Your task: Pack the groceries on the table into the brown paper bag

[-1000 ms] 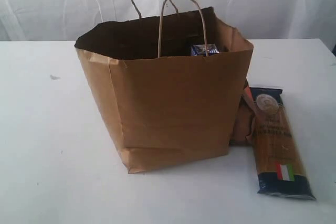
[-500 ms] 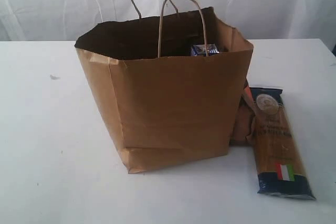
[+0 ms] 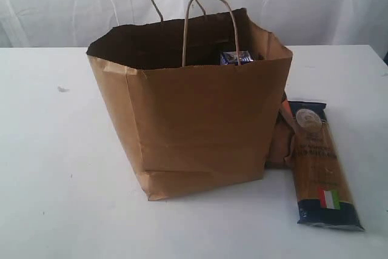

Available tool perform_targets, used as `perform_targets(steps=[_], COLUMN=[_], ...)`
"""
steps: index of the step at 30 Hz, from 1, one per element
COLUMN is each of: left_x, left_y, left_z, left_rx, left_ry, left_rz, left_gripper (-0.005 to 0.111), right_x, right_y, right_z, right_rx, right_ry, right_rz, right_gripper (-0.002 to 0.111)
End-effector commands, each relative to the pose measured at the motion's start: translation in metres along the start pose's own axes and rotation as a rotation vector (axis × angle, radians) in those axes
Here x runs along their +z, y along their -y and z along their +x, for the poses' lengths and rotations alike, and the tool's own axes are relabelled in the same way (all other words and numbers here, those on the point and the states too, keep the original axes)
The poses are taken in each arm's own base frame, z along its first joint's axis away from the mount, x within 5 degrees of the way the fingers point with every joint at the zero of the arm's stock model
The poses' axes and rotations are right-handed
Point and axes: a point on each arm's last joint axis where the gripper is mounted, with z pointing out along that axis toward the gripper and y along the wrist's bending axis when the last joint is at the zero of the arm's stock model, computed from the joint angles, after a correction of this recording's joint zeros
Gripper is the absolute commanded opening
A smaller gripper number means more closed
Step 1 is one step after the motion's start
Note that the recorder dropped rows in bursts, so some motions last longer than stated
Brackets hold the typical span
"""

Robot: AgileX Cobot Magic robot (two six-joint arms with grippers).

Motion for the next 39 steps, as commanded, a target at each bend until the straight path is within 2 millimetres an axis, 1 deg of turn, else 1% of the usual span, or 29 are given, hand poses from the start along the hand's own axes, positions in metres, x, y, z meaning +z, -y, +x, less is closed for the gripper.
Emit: perform_targets(steps=[1,8,9,10,12,13,15,20,21,23,24,25,27,29,30,33,35,36,38,39], left_x=[0.000,0.000,0.000,0.000,0.000,0.000,0.000,0.000,0.000,0.000,0.000,0.000,0.000,0.000,0.000,0.000,0.000,0.000,0.000,0.000], left_y=[0.000,0.000,0.000,0.000,0.000,0.000,0.000,0.000,0.000,0.000,0.000,0.000,0.000,0.000,0.000,0.000,0.000,0.000,0.000,0.000], left_z=[0.000,0.000,0.000,0.000,0.000,0.000,0.000,0.000,0.000,0.000,0.000,0.000,0.000,0.000,0.000,0.000,0.000,0.000,0.000,0.000], left_rx=[-0.007,-0.007,-0.007,-0.007,-0.007,-0.007,-0.007,-0.007,-0.007,-0.007,-0.007,-0.007,-0.007,-0.007,-0.007,-0.007,-0.007,-0.007,-0.007,-0.007], left_ry=[0.004,0.004,0.004,0.004,0.004,0.004,0.004,0.004,0.004,0.004,0.004,0.004,0.004,0.004,0.004,0.004,0.004,0.004,0.004,0.004], left_rz=[0.001,0.001,0.001,0.001,0.001,0.001,0.001,0.001,0.001,0.001,0.001,0.001,0.001,0.001,0.001,0.001,0.001,0.001,0.001,0.001], left_gripper=[0.000,0.000,0.000,0.000,0.000,0.000,0.000,0.000,0.000,0.000,0.000,0.000,0.000,0.000,0.000,0.000,0.000,0.000,0.000,0.000], right_x=[0.000,0.000,0.000,-0.001,-0.002,-0.003,-0.005,-0.010,-0.012,-0.014,-0.015,-0.017,-0.025,-0.031,-0.034,-0.037,-0.032,-0.027,-0.009,0.000], right_y=[0.000,0.000,0.000,-0.001,-0.001,-0.001,0.000,0.001,0.001,0.001,0.000,-0.002,-0.004,-0.005,-0.007,-0.017,-0.026,-0.029,-0.033,-0.035], right_z=[0.001,-0.001,-0.005,-0.010,-0.019,-0.023,-0.029,-0.041,-0.043,-0.047,-0.050,-0.056,-0.072,-0.088,-0.098,-0.132,-0.150,-0.159,-0.172,-0.179], right_rx=[-0.004,-0.004,0.030,0.103,0.312,0.373,0.419,0.421,0.449,0.581,0.613,0.605,0.572,0.501,0.438,0.296,0.223,0.194,0.172,0.159], right_ry=[0.005,0.029,0.067,0.121,0.227,0.262,0.338,0.475,0.509,0.545,0.535,0.506,0.375,0.255,0.194,0.046,-0.043,-0.095,-0.196,-0.229], right_rz=[0.004,0.003,-0.003,-0.015,-0.048,-0.060,-0.076,-0.095,-0.105,-0.150,-0.167,-0.176,-0.154,-0.117,-0.115,-0.198,-0.256,-0.266,-0.258,-0.247], right_gripper=[0.000,0.000,0.000,0.000,0.000,0.000,0.000,0.000,0.000,0.000,0.000,0.000,0.000,0.000,0.000,0.000,0.002,0.005,0.014,0.022])
